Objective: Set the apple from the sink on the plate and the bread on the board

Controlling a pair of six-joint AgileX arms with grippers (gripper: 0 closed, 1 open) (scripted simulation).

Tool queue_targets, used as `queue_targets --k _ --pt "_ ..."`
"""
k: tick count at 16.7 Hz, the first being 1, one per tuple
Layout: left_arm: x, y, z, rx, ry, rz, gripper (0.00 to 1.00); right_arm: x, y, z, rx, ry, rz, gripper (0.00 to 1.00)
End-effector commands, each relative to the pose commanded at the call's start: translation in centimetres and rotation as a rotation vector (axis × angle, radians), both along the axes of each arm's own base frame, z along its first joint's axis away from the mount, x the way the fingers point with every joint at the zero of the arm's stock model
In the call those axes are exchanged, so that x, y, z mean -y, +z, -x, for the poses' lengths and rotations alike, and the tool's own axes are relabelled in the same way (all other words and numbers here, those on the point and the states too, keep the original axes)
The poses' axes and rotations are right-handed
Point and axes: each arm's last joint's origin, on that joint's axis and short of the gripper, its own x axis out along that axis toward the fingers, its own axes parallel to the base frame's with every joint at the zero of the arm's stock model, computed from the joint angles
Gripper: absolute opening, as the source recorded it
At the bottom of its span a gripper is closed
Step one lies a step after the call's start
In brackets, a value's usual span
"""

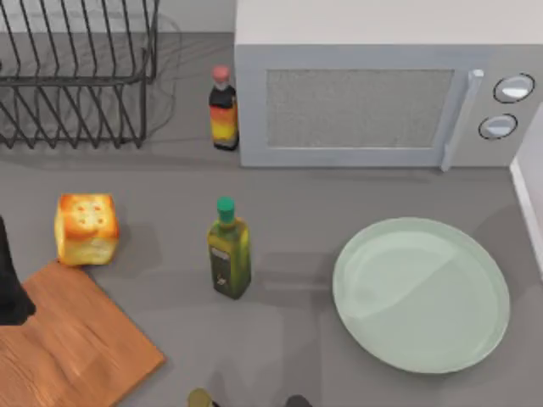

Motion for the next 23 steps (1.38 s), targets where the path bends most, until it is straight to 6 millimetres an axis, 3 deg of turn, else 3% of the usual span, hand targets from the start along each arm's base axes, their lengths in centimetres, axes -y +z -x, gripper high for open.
queue_targets --k 3,11,12,16,23 --pt "0.0 0.0 0.0 0.000 0.000 0.000 1.00 0.0 0.0 0.0 0.000 0.000 0.000 0.02" --pt "0.0 0.0 0.0 0.000 0.000 0.000 1.00 0.0 0.0 0.0 0.000 0.000 0.000 0.00" --pt "0.0 0.0 0.0 0.000 0.000 0.000 1.00 0.1 2.8 -0.7 0.053 -0.005 0.001 0.00" --pt "0.0 0.0 0.0 0.000 0.000 0.000 1.00 0.1 4.5 -0.9 0.052 -0.005 0.000 0.00" --pt "0.0 0.0 0.0 0.000 0.000 0.000 1.00 0.1 11.4 -0.8 0.052 -0.005 0.001 0.00"
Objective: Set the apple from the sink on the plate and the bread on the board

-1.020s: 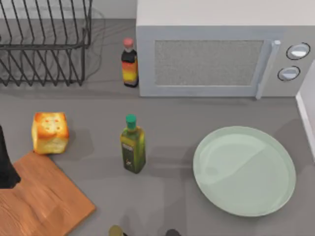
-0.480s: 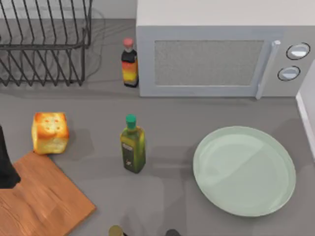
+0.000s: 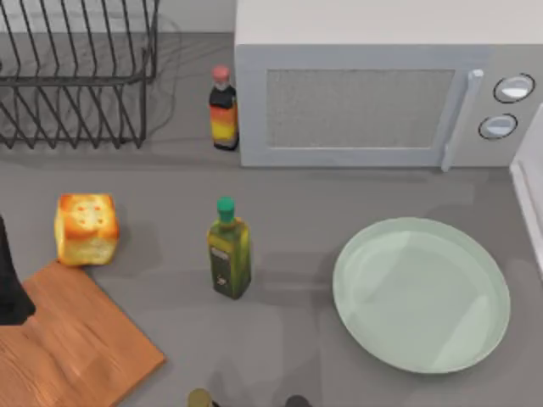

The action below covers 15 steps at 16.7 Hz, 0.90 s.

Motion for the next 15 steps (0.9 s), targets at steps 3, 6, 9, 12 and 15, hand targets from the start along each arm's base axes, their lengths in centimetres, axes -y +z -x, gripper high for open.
queue_targets --k 3,6,9,12,15 --pt "0.0 0.0 0.0 0.000 0.000 0.000 1.00 0.0 1.4 0.2 0.001 0.000 0.000 0.00" --pt "0.0 0.0 0.0 0.000 0.000 0.000 1.00 -0.1 1.2 0.2 -0.003 -0.001 -0.001 0.00" --pt "0.0 0.0 0.0 0.000 0.000 0.000 1.00 -0.9 2.8 -0.1 0.029 -0.001 0.008 0.00" --pt "0.0 0.0 0.0 0.000 0.000 0.000 1.00 -3.9 6.6 0.1 0.084 -0.006 0.018 0.00" --pt "0.0 0.0 0.0 0.000 0.000 0.000 1.00 -8.2 10.7 1.4 0.136 -0.016 0.015 0.00"
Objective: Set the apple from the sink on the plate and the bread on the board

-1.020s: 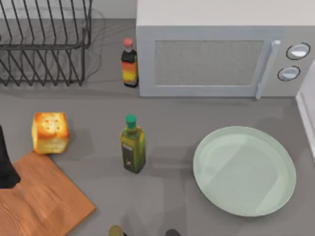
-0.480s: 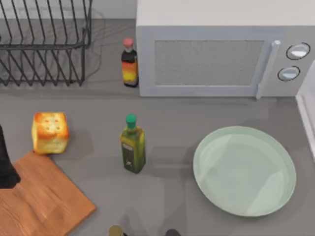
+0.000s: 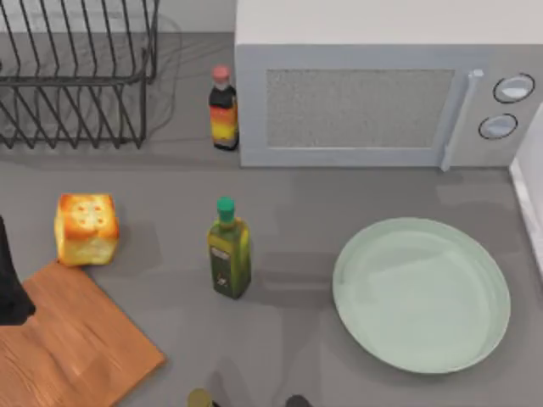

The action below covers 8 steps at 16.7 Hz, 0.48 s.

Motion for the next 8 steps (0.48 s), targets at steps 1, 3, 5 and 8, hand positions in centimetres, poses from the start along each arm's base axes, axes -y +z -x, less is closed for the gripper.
queue_targets --k 1,3,5,8 --pt "0.0 0.0 0.0 0.000 0.000 0.000 1.00 -1.5 1.3 0.6 0.015 -0.002 -0.005 0.00" --pt "0.0 0.0 0.0 0.000 0.000 0.000 1.00 -4.6 3.4 2.0 0.039 -0.005 -0.020 0.00" --pt "0.0 0.0 0.0 0.000 0.000 0.000 1.00 -7.7 4.8 3.5 0.048 -0.003 -0.041 0.00" --pt "0.0 0.0 0.0 0.000 0.000 0.000 1.00 -12.2 4.8 5.5 0.006 0.007 -0.065 0.00"
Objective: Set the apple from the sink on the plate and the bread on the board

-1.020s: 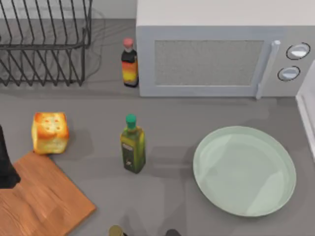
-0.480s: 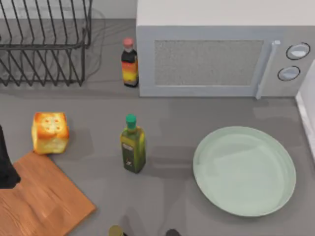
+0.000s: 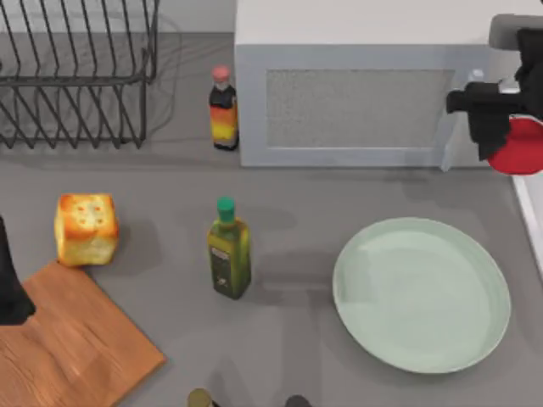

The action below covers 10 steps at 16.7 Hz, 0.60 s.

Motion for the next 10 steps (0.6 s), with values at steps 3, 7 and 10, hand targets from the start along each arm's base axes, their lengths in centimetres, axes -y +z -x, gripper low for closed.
queue_targets --k 3,7,10 --pt "0.0 0.0 0.0 0.000 0.000 0.000 1.00 -3.9 -1.7 1.7 -0.085 0.014 0.007 0.00" --pt "0.0 0.0 0.0 0.000 0.000 0.000 1.00 -7.0 -4.2 3.1 -0.181 0.020 0.043 0.00" --pt "0.0 0.0 0.0 0.000 0.000 0.000 1.00 -7.4 -4.6 3.3 -0.194 0.020 0.050 0.00"
